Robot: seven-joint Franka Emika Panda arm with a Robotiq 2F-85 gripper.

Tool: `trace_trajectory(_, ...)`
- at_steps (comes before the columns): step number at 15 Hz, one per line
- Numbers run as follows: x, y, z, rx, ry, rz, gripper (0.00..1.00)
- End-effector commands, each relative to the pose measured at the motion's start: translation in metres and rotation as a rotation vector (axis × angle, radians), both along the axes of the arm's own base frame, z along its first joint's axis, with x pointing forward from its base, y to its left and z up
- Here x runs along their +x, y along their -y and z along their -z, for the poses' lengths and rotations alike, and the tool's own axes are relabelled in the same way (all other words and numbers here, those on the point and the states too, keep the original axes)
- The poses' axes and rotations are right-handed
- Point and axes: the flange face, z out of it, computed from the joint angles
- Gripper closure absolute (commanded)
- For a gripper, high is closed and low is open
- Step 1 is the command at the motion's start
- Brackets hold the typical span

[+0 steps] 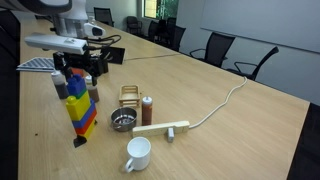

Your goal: Stack the blocks on the table

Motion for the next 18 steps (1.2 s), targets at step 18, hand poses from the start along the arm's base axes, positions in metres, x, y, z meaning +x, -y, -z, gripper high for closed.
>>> trace_trajectory(18,-0.01,-0.047,-0.088,-0.002,0.219,-0.097,0.0)
